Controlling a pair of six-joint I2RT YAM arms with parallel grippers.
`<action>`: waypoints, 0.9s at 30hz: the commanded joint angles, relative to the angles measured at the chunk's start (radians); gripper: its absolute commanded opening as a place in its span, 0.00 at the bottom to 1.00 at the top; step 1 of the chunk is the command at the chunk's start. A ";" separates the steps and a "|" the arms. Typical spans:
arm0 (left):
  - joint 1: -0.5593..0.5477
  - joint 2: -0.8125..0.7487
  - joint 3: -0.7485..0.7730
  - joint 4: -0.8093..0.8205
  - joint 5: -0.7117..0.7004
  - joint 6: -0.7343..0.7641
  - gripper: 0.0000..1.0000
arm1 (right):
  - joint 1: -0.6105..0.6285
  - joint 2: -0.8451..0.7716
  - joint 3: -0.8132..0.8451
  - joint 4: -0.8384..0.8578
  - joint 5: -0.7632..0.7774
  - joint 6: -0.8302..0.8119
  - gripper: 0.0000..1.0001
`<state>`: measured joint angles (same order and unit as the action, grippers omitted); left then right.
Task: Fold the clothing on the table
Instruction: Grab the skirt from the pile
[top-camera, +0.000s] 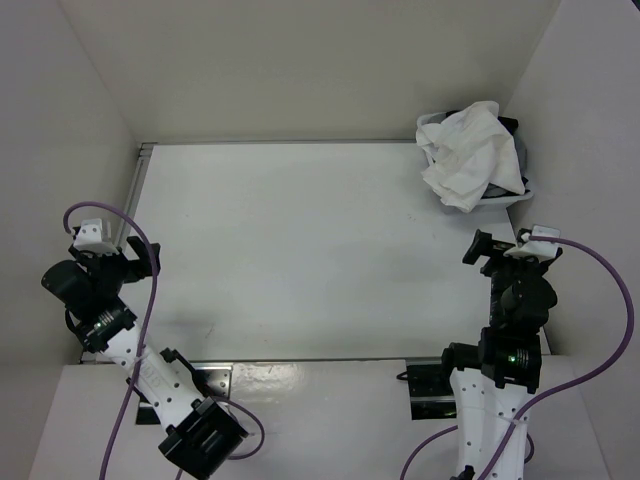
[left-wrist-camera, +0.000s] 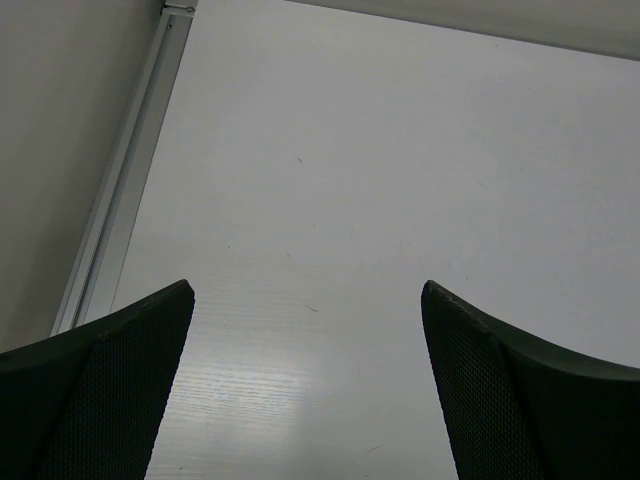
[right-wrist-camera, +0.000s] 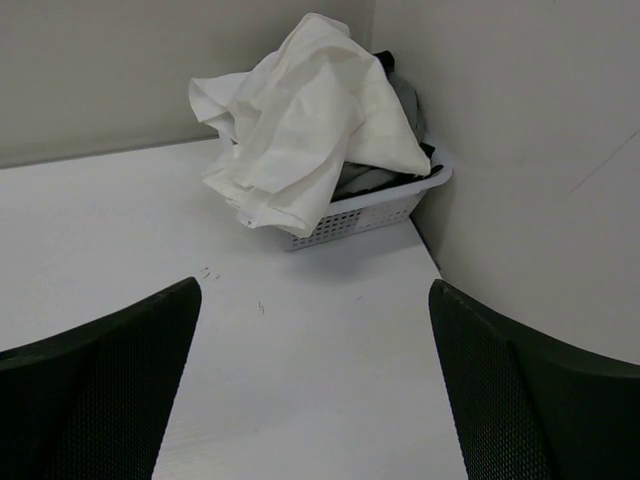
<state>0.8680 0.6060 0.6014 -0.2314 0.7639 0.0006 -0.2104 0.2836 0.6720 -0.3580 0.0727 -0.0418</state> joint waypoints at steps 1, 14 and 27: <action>-0.001 -0.011 -0.002 0.035 0.035 0.029 1.00 | -0.007 0.008 -0.006 0.051 0.030 0.016 0.98; -0.010 0.040 0.095 -0.006 -0.092 -0.002 1.00 | -0.007 0.009 0.003 0.053 0.036 -0.035 0.98; -0.188 0.559 0.713 -0.451 -0.426 0.157 1.00 | 0.017 0.647 0.519 -0.203 -0.050 -0.004 0.98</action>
<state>0.7204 1.0470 1.2346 -0.5014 0.4541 0.1230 -0.2092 0.8268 1.0554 -0.4450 0.0273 -0.0456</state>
